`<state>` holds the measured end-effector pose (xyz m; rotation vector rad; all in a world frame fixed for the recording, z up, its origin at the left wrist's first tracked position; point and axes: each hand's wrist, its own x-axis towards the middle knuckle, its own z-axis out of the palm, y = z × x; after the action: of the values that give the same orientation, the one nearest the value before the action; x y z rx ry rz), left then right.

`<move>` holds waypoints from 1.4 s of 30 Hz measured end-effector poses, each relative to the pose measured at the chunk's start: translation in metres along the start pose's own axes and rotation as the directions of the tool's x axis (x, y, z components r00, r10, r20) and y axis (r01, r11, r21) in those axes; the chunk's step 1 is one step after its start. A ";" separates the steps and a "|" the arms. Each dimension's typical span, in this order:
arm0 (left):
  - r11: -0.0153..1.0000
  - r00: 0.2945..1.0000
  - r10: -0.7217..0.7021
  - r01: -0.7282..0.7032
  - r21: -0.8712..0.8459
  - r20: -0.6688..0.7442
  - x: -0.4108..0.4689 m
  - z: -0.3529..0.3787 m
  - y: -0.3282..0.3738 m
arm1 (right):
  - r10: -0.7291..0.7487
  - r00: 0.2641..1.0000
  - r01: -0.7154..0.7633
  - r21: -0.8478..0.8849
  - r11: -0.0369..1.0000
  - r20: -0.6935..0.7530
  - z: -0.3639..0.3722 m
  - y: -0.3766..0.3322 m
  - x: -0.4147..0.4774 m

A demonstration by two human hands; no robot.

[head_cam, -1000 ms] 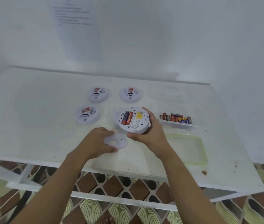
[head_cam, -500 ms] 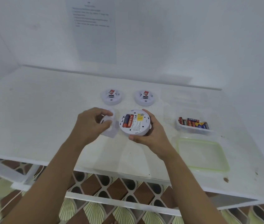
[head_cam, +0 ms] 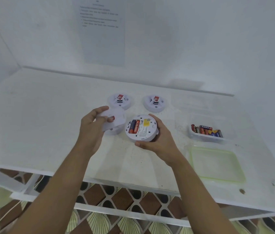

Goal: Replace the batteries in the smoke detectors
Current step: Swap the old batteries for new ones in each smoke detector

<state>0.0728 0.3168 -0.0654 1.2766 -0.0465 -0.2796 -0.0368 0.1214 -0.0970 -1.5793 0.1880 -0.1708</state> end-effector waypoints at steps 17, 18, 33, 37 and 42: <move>0.607 0.900 0.221 -0.428 0.669 0.375 -0.011 0.020 -0.018 | -0.010 0.992 0.013 -0.027 1.000 0.124 0.005 -0.009 0.006; 0.618 0.901 0.192 -0.419 0.666 0.389 -0.013 0.020 -0.019 | -0.006 0.992 0.010 -0.025 1.000 0.125 0.006 -0.009 0.007; 0.486 0.850 0.186 -0.516 0.706 0.493 -0.011 0.011 -0.002 | 0.002 0.977 0.014 -0.076 0.997 0.212 -0.007 -0.016 0.004; 0.573 0.848 0.194 -0.505 0.645 0.493 -0.009 0.012 0.000 | 0.006 0.977 0.011 -0.080 0.997 0.211 -0.013 -0.020 0.006; 0.585 0.836 0.122 -0.496 0.642 0.535 -0.004 0.009 0.002 | -0.004 0.976 0.024 -0.089 0.996 0.217 -0.017 -0.019 0.006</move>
<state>0.0674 0.3095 -0.0599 2.0024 -0.8806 -0.2301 -0.0346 0.1041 -0.0781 -1.6778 0.0145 0.0000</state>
